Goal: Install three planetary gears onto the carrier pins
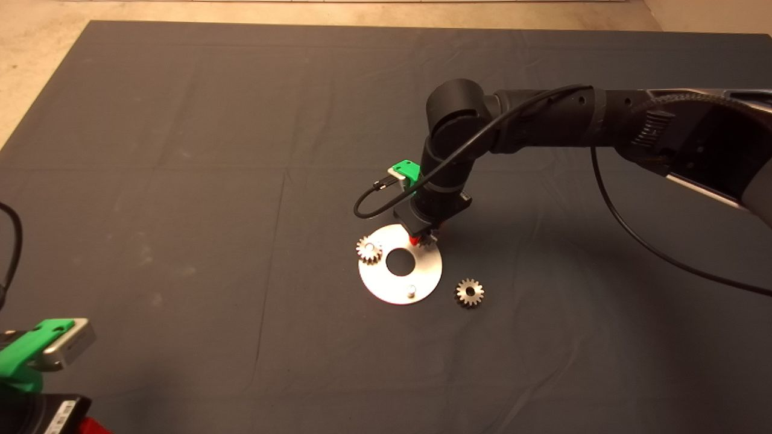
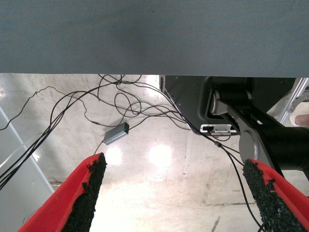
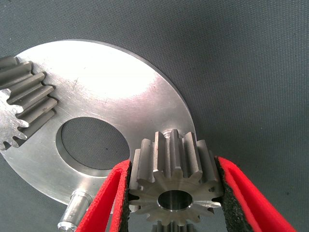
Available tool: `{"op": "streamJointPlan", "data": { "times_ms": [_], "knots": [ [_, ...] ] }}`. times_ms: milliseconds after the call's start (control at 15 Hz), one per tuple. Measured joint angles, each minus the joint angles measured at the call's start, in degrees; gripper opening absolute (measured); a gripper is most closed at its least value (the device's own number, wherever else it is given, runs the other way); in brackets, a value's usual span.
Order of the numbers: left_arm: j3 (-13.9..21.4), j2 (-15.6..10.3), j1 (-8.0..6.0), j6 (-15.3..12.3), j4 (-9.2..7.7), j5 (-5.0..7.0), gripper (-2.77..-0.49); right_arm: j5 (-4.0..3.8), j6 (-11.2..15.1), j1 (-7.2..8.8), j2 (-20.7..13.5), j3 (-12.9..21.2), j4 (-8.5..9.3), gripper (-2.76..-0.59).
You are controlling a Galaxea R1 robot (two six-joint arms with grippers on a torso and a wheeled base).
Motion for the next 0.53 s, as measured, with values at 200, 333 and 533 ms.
{"op": "streamJointPlan", "data": {
  "times_ms": [200,333,533],
  "knots": [
    [0.00,0.00,0.00,0.00,0.00,0.00,-1.24,0.00,-0.16,0.00,0.00,0.05,-0.05,-2.28],
    [0.00,0.00,0.00,0.01,0.00,0.00,-1.24,-0.01,-0.16,0.00,0.00,0.07,-0.05,-2.25],
    [0.00,0.00,0.00,0.01,0.00,0.00,-1.24,-0.05,-0.18,0.01,0.00,0.11,-0.09,-2.19]
  ]
}}
